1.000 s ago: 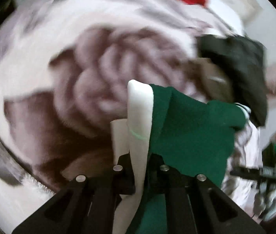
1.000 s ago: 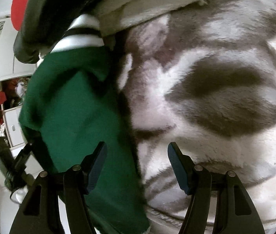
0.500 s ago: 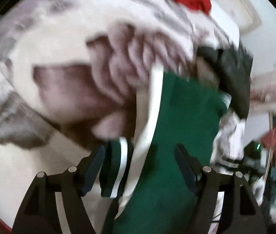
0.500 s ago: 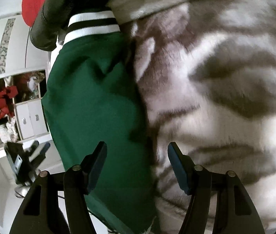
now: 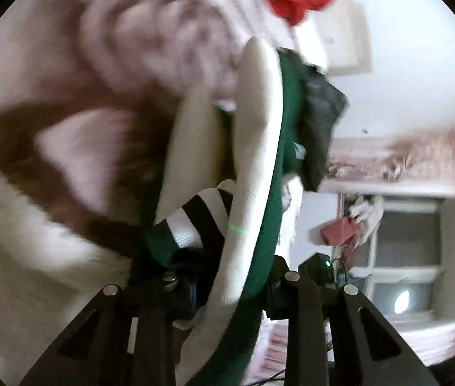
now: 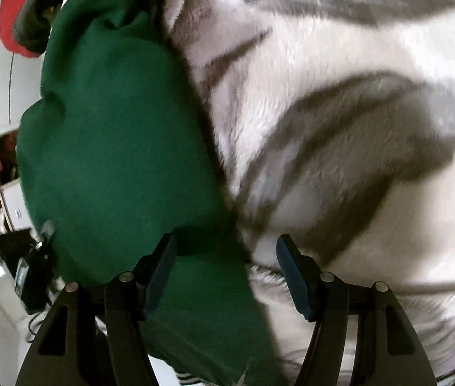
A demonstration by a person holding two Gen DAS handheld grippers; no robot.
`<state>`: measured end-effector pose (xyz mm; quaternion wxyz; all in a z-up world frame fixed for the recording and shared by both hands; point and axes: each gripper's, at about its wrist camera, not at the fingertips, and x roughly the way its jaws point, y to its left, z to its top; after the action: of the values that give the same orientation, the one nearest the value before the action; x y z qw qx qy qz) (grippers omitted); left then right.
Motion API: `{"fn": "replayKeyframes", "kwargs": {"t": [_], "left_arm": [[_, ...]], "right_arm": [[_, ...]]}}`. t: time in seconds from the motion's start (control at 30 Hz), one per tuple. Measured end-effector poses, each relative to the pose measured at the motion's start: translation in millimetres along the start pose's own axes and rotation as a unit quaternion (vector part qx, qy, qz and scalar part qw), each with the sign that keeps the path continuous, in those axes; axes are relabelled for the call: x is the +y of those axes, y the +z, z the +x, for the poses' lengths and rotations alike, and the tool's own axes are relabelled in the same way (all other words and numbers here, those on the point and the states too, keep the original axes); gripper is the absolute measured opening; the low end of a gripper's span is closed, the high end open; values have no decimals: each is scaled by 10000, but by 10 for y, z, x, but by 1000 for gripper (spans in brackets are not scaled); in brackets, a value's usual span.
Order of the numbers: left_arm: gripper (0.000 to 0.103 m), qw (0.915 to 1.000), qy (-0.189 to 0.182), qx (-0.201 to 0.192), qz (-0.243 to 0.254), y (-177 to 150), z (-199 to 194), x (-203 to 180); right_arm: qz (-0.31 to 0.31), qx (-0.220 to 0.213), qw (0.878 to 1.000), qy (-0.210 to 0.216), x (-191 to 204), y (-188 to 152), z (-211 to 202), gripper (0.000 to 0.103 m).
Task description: Fold large clothes
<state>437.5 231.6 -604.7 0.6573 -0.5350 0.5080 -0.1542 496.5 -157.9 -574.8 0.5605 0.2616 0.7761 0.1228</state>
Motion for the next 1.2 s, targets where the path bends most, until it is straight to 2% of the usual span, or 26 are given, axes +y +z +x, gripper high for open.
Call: {"fn": "replayKeyframes", "kwargs": {"t": [0.03, 0.07, 0.1, 0.13, 0.2, 0.27, 0.3, 0.4, 0.47, 0.5, 0.63, 0.73, 0.83, 0.93, 1.03, 1.07, 1.1, 1.13, 1.17, 1.2], "left_arm": [[25, 9996, 183, 49, -203, 59, 19, 192], [26, 9990, 161, 110, -394, 117, 38, 360], [29, 9983, -94, 253, -517, 162, 55, 444], [31, 9979, -99, 431, -467, 198, 58, 413], [43, 9976, 246, 639, -109, 194, -11, 216], [54, 9929, 877, 739, 311, 188, -112, -13], [56, 9892, 1127, 761, 546, 144, -190, -135], [61, 9808, 1527, 731, 967, -111, -421, -398], [62, 9773, 1672, 710, 1089, -453, -628, -477], [63, 9754, 1737, 745, 1138, -623, -607, -514], [73, 9713, 1882, 1044, 1010, -1313, -660, -393], [73, 9652, 2174, 1325, 589, -1904, -598, -165], [73, 9595, 2536, 1207, 211, -2321, -594, -7], [73, 9512, 2924, 960, 201, -2610, -577, 71], [71, 9469, 3083, 788, 464, -2789, -452, -22], [58, 9440, 3171, 681, 609, -2851, -428, -83], [34, 9374, 3342, 537, 818, -2936, -429, -141], [28, 9374, 3340, 496, 856, -2962, -408, -190], [25, 9399, 3283, 439, 830, -2988, -402, -232], [21, 9411, 3262, 332, 826, -3010, -393, -272]], "right_arm": [[83, -9, 10000, 43, -2, -23, 16, 67], [135, -37, 9999, 42, 12, -49, 37, 67], [132, -63, 9999, -25, 17, -65, 45, 67], [126, -93, 9998, -139, 9, -87, 47, 67], [111, -146, 9995, -247, -163, -98, -55, 67], [75, -158, 9996, -236, -108, -213, -67, 67], [40, -155, 9996, -235, -86, -282, -102, 67], [-39, -92, 9996, -247, -96, -614, -200, 67], [-68, 7, 9996, -263, -124, -887, -249, 67], [-91, 71, 9996, -264, -148, -1073, -279, 67], [32, 511, 9983, -272, -361, -1831, -198, 67], [261, 959, 9949, -170, -577, -2359, 34, 67], [318, 1342, 9904, -125, -782, -2868, 361, 67], [276, 1475, 9887, -42, -925, -3203, 659, 67], [201, 1562, 9875, 37, -1020, -3504, 925, 67], [175, 1580, 9873, 17, -1020, -3546, 982, 67], [167, 1523, 9882, -10, -1030, -3606, 1042, 67], [97, 1333, 9910, -28, -1024, -3657, 1062, 59], [38, 1186, 9929, -86, -1068, -3724, 1045, 46], [-27, 1057, 9943, -144, -1047, -3785, 1052, 10]]}}
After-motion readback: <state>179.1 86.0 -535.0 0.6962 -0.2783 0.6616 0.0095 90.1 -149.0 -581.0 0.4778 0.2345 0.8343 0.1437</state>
